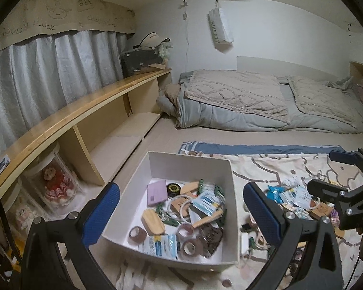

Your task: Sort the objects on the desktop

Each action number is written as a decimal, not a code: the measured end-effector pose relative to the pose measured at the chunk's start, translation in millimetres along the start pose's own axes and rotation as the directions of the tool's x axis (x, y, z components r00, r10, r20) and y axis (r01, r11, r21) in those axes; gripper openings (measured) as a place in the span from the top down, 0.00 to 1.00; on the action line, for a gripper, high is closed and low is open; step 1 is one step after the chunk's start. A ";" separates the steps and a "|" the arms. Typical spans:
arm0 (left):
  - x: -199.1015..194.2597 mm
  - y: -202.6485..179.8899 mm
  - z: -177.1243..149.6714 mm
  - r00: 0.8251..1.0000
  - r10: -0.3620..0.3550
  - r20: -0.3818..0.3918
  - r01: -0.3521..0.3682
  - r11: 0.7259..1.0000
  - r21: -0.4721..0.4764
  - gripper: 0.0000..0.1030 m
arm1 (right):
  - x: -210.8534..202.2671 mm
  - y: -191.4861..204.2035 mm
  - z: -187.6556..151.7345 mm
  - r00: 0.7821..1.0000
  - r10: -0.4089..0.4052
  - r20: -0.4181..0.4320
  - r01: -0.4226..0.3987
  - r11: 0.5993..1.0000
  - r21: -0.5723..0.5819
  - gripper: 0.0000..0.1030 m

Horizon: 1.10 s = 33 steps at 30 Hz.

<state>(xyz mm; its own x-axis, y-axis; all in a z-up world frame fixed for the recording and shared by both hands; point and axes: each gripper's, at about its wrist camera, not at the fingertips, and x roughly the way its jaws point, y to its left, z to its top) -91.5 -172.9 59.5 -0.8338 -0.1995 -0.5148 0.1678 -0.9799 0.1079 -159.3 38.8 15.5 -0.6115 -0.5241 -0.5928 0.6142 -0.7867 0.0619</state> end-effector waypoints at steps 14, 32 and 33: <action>-36.1 -26.5 -35.8 0.999 -0.011 -0.043 0.012 1.000 0.009 0.00 | -50.7 -0.4 -40.9 1.000 -0.023 -0.008 0.022 0.999 -0.036 0.00; -62.3 -47.4 -79.1 0.994 -0.074 -0.086 0.074 0.997 -0.002 0.00 | -76.3 2.1 -71.1 0.999 -0.033 -0.002 0.033 0.996 -0.081 0.00; -62.7 -48.3 -80.5 0.993 -0.074 -0.090 0.074 0.997 0.000 0.00 | -76.2 2.3 -71.1 0.999 -0.035 -0.001 0.035 0.996 -0.082 0.00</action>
<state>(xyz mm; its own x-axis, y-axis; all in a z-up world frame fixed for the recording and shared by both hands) -5.0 -113.4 18.1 -0.7933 -0.1264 -0.5956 0.1061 -0.9919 0.0692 -75.8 100.2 3.7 -0.6321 -0.4963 -0.5951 0.6315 -0.7750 -0.0244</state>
